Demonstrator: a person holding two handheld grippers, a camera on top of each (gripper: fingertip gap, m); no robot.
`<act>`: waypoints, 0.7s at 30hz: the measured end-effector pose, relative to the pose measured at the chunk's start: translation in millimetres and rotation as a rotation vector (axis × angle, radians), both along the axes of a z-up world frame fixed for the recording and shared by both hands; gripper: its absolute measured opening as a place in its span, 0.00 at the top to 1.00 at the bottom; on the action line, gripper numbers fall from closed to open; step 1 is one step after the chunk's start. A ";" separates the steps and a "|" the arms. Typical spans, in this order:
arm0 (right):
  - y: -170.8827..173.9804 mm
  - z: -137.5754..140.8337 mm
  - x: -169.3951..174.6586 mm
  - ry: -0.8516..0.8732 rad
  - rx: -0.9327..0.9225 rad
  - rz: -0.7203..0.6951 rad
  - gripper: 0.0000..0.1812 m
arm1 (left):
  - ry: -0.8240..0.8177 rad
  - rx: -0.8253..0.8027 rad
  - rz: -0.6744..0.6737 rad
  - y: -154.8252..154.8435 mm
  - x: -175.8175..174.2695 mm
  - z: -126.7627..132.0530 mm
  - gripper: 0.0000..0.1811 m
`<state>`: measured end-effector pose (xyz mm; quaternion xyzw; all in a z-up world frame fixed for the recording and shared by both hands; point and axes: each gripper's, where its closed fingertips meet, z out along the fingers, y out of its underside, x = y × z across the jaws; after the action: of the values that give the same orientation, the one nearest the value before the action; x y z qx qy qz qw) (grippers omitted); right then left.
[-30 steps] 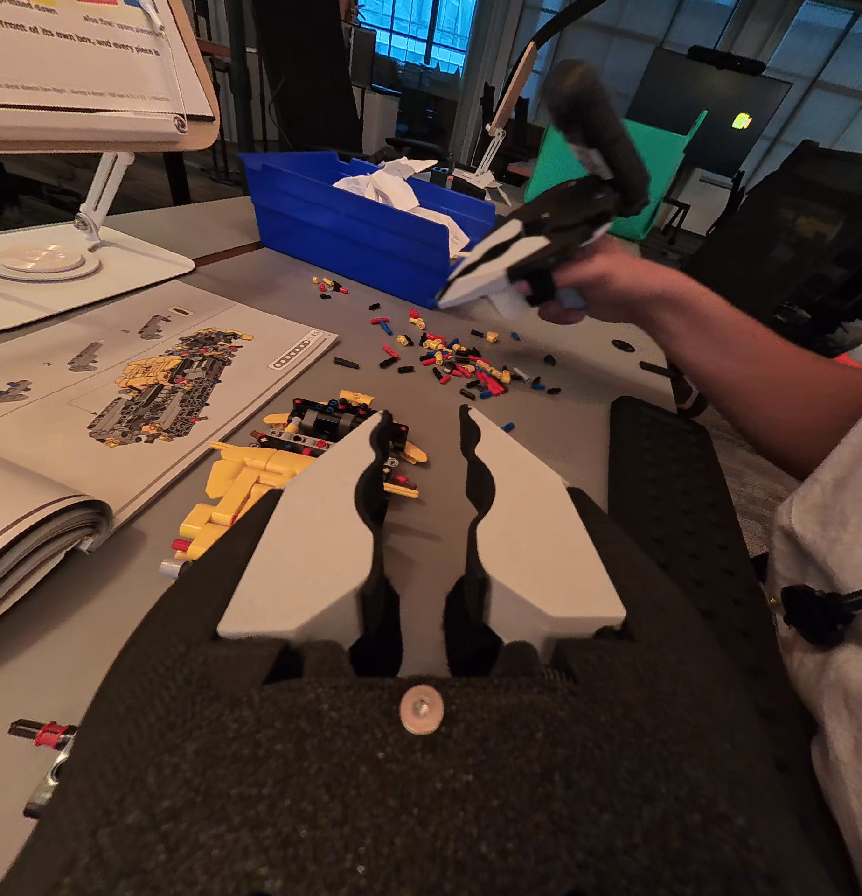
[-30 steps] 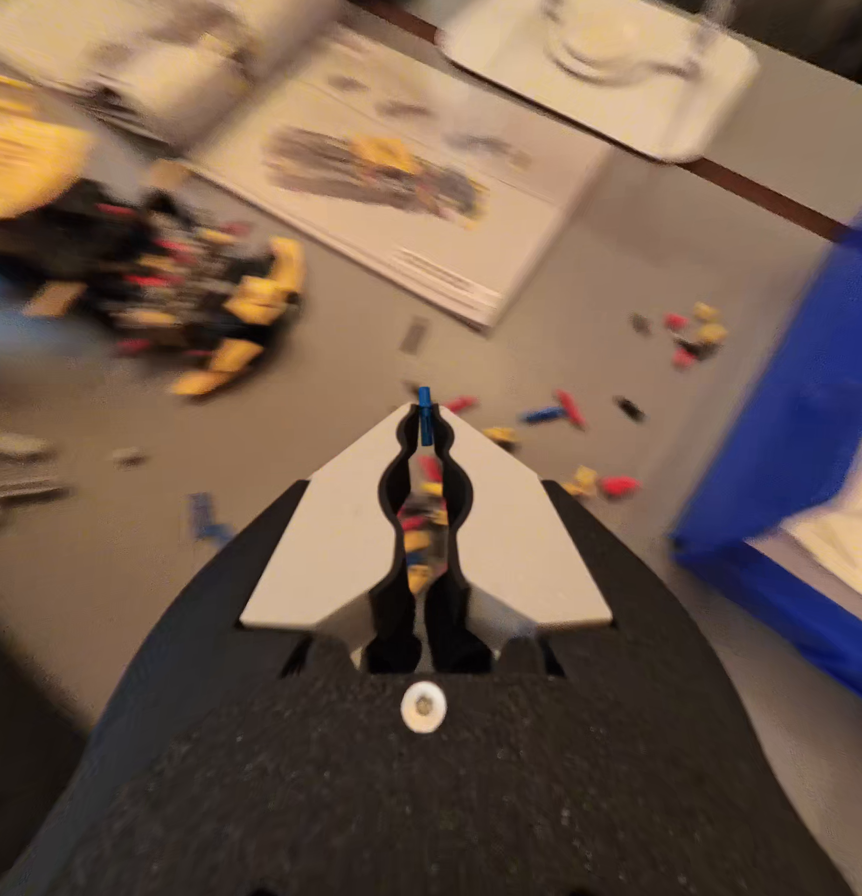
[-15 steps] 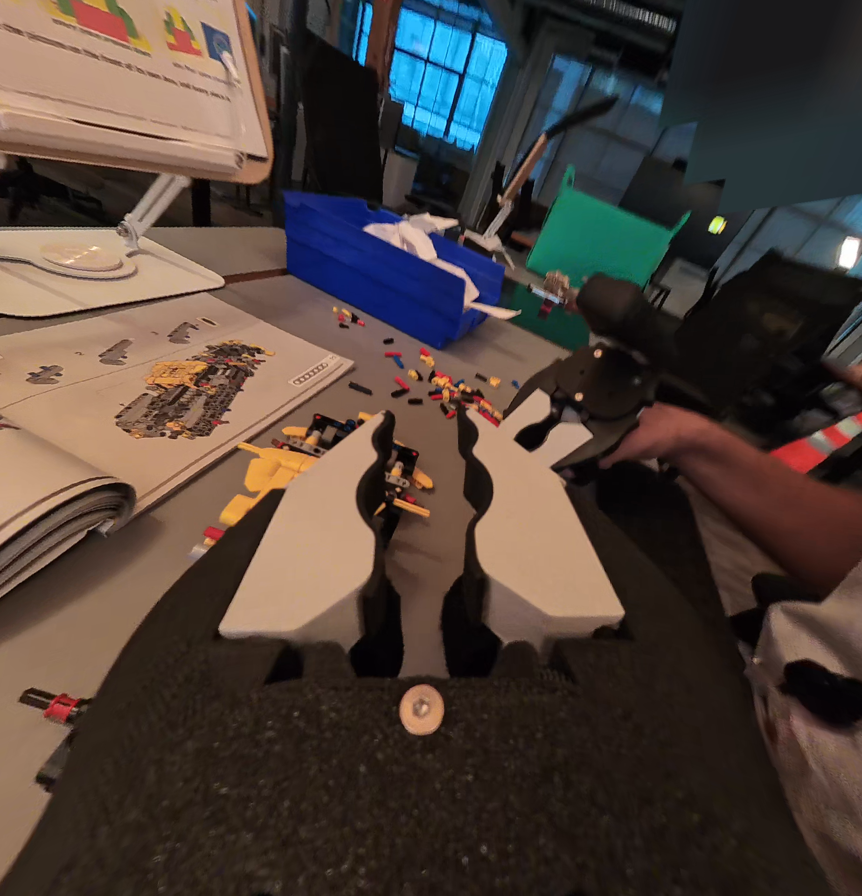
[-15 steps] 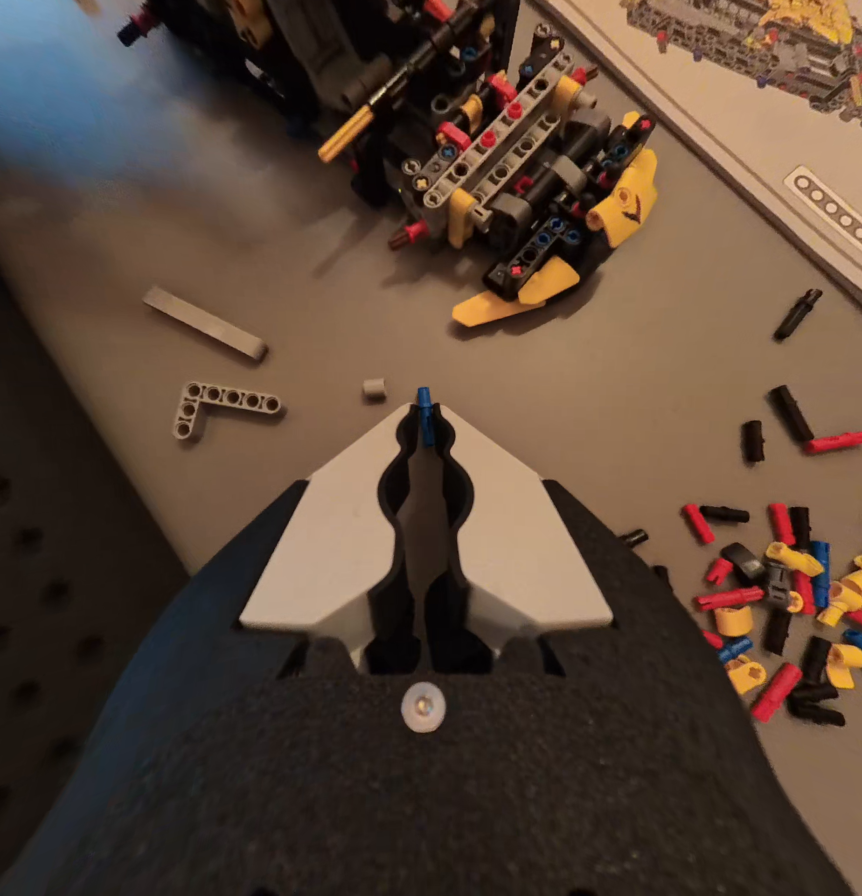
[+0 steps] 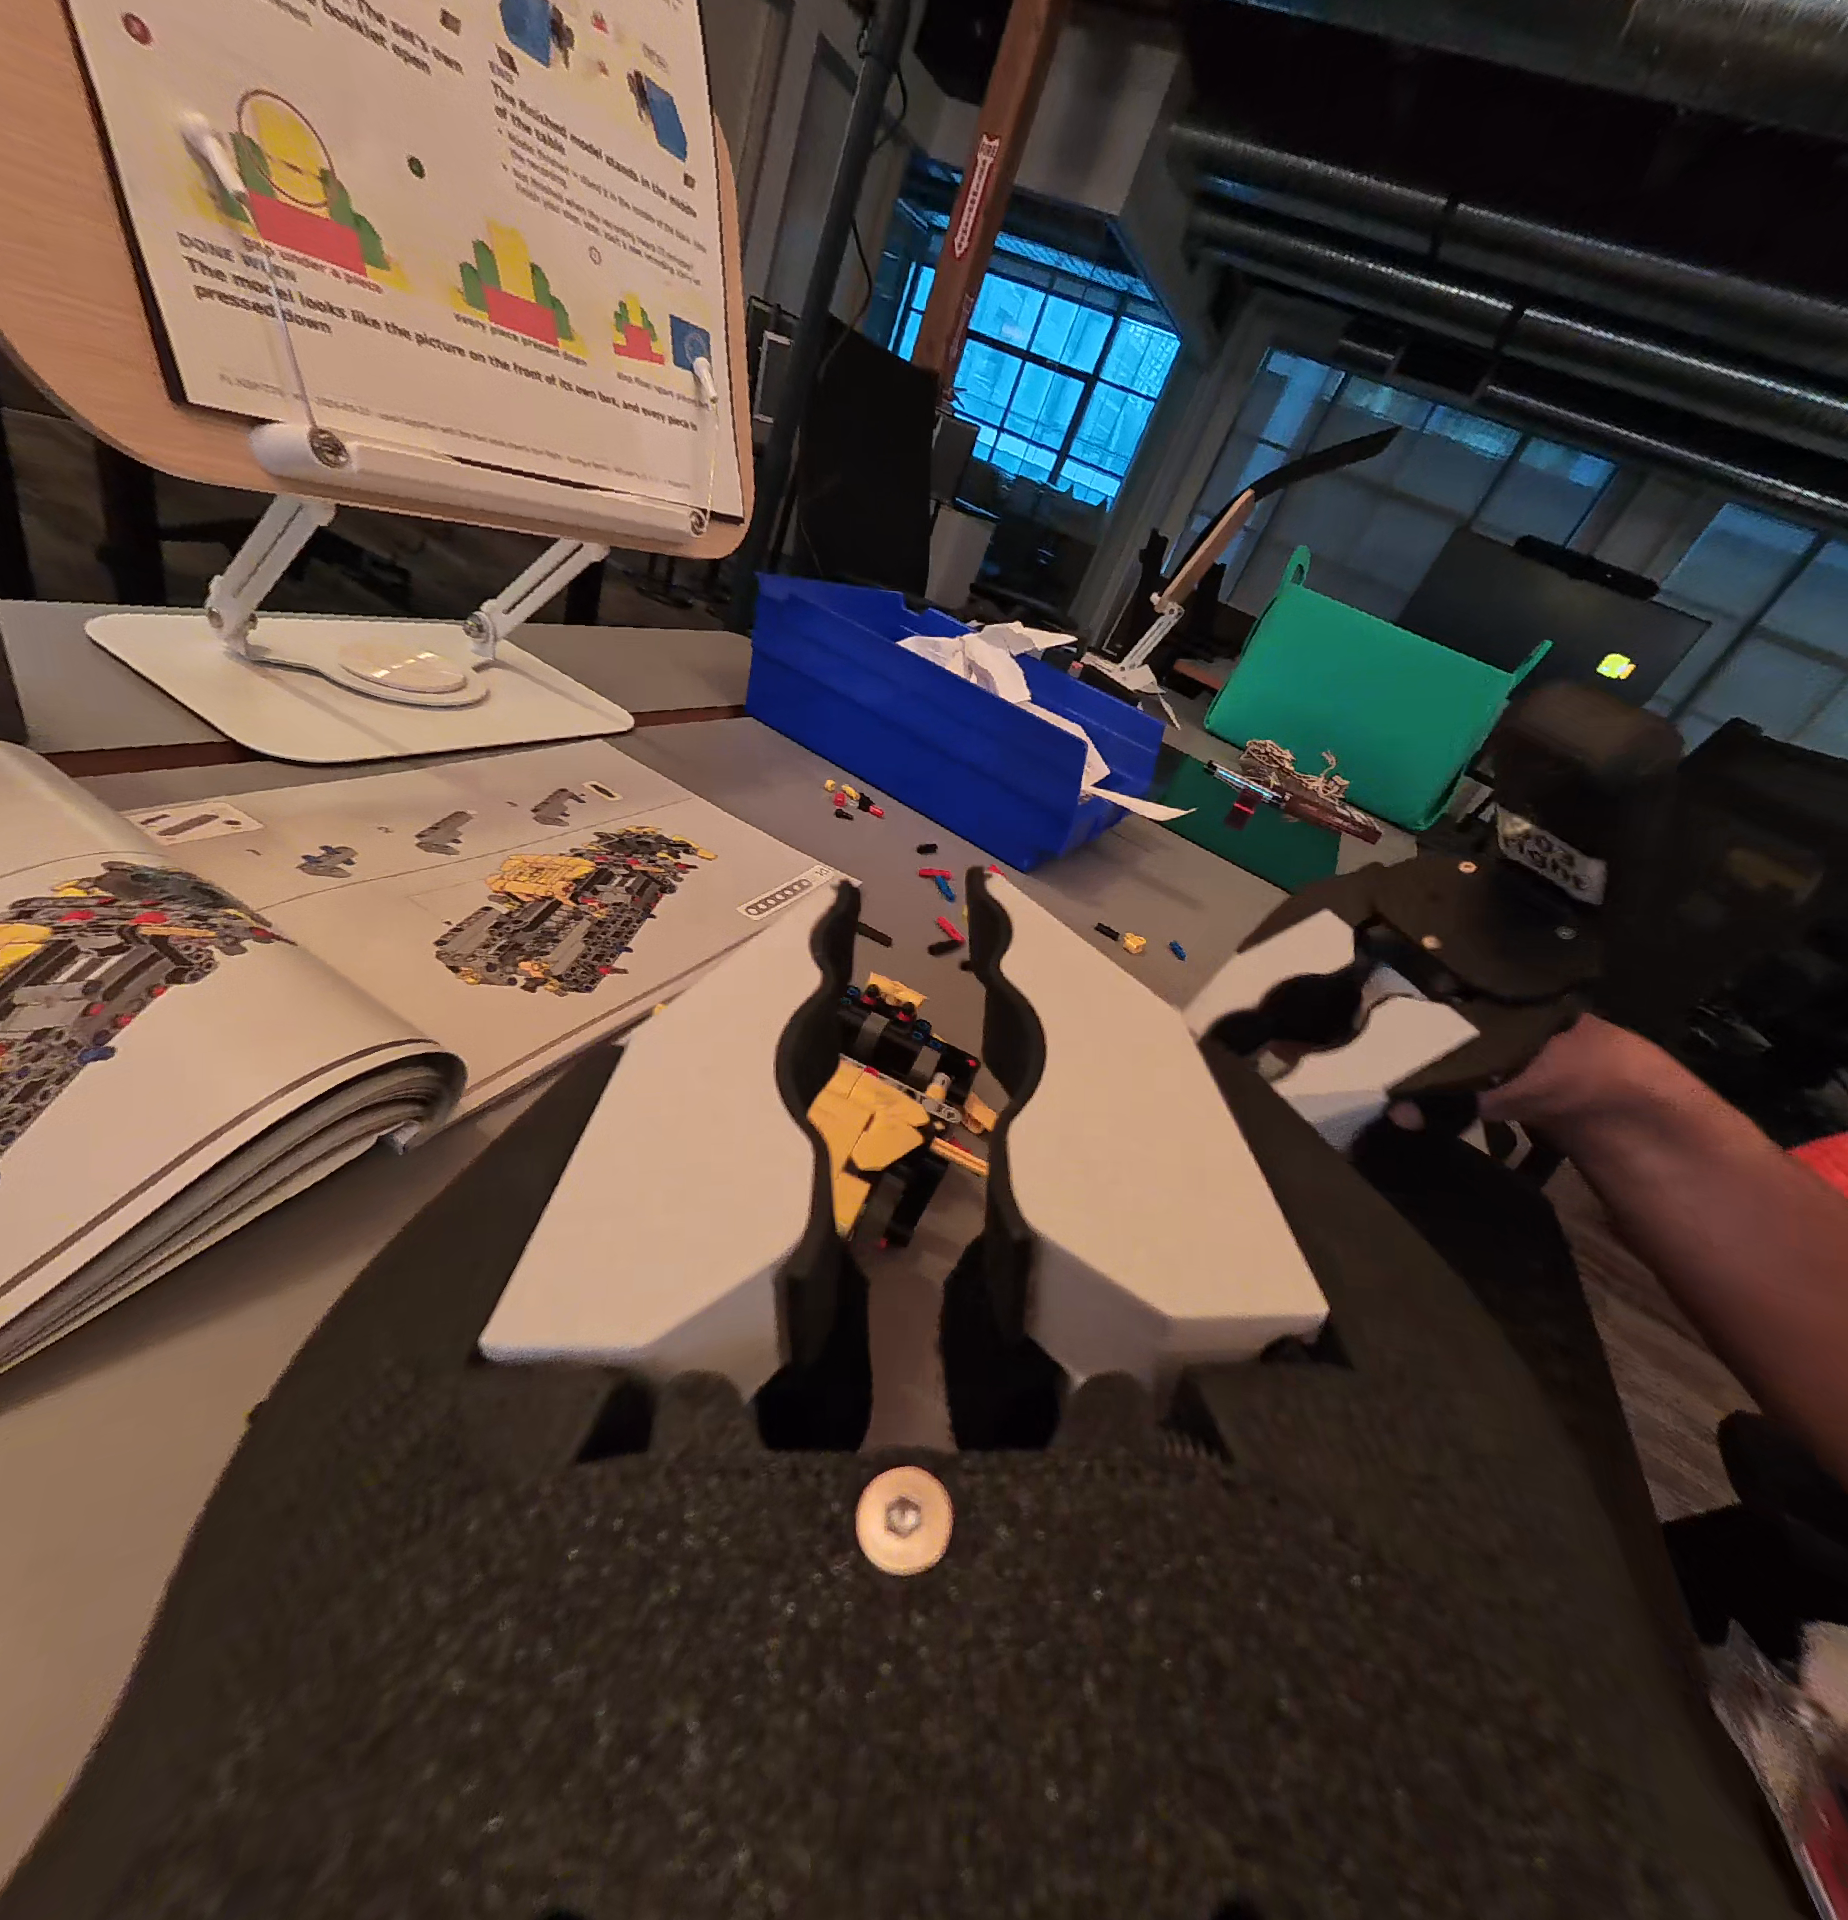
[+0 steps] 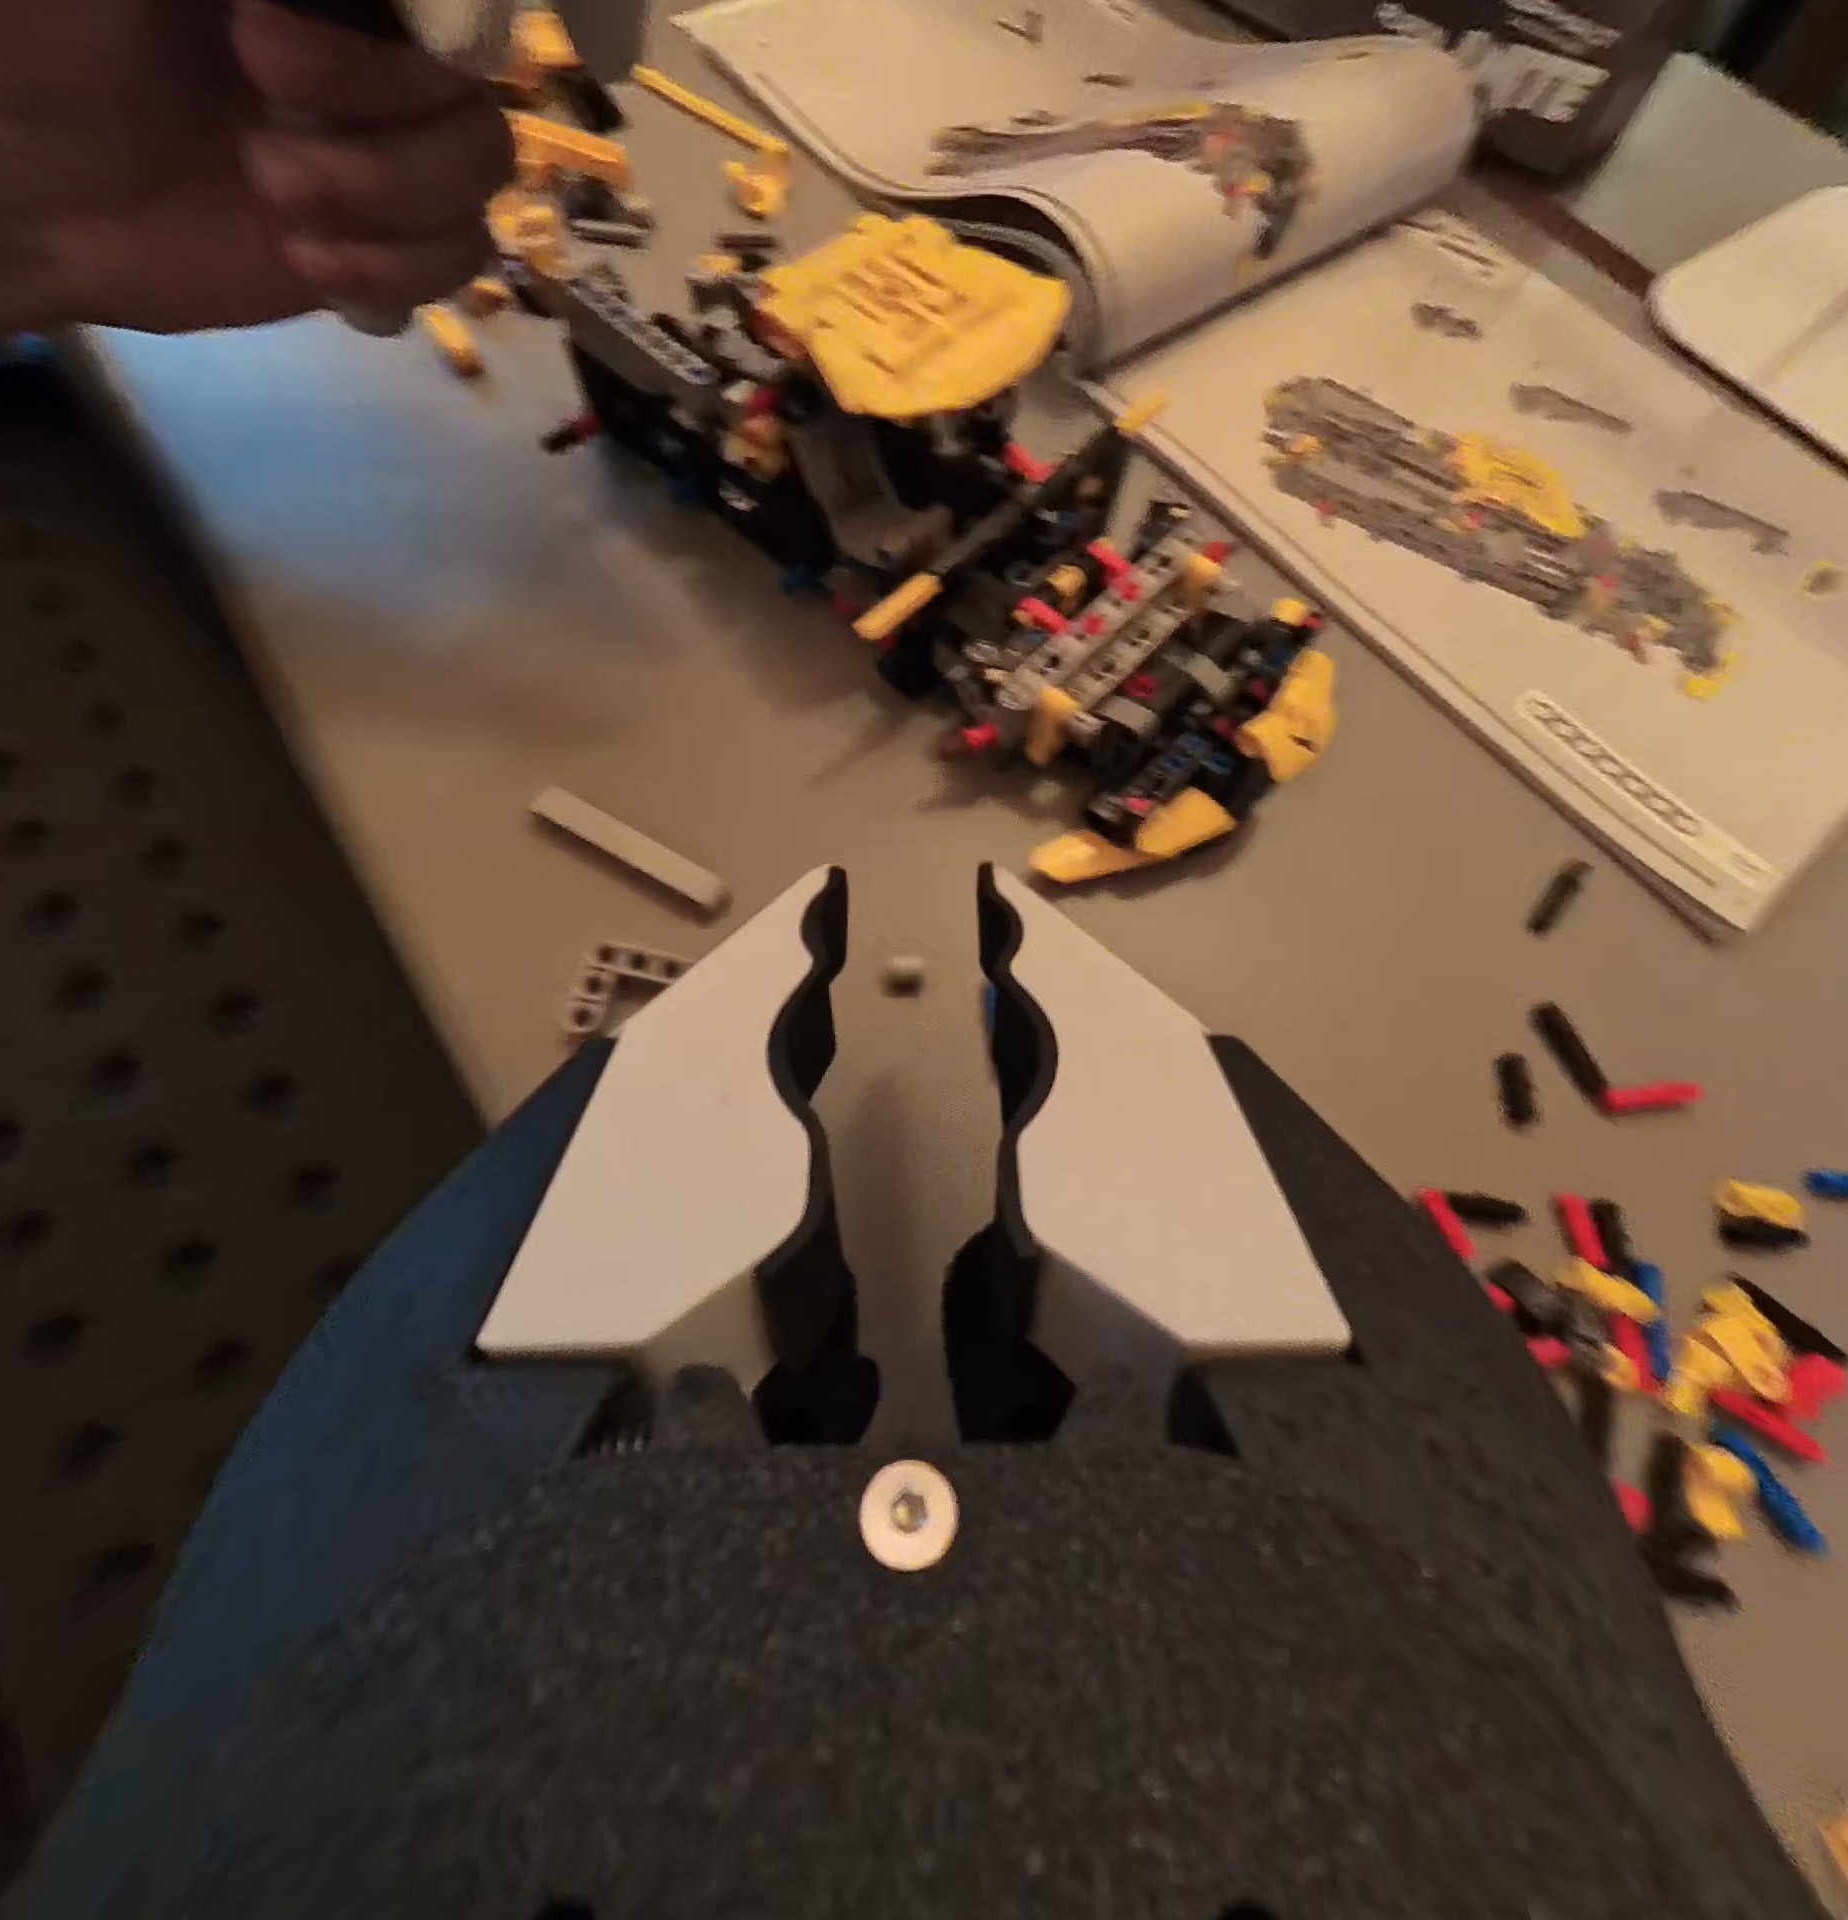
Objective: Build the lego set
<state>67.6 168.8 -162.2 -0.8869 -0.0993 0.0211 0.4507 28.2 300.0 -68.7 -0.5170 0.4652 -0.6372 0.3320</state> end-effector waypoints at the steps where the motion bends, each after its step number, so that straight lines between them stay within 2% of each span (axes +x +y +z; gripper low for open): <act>1: 0.6 -2.9 -12.9 0.025 -0.017 0.050 0.85 | 0.000 -0.001 0.005 1.1 -0.1 -0.2 0.88; 4: 0.3 -23.6 -40.3 0.043 -0.105 0.152 0.85 | -0.007 -0.014 0.003 1.0 -0.1 1.3 0.88; 8: 3.4 -30.5 -69.0 0.071 -0.126 0.250 0.85 | -0.009 0.005 0.013 0.2 -0.6 1.6 0.88; 13: 5.9 -41.0 -60.9 -0.079 -0.166 0.249 0.86 | -0.010 0.033 0.011 -3.4 -0.3 1.8 0.88; 16: 3.1 -37.6 -60.2 -0.056 -0.169 0.248 0.86 | 0.000 0.052 0.002 -7.4 0.7 -0.4 0.88; 21: -21.3 -27.3 -57.2 0.039 -0.236 0.241 0.86 | 0.027 0.126 0.007 -13.6 2.9 -6.8 0.88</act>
<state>10.3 147.5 -189.5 -0.9148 -0.1928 0.1038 0.3394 31.0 286.4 -75.6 -0.5054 0.5070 -0.5984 0.3597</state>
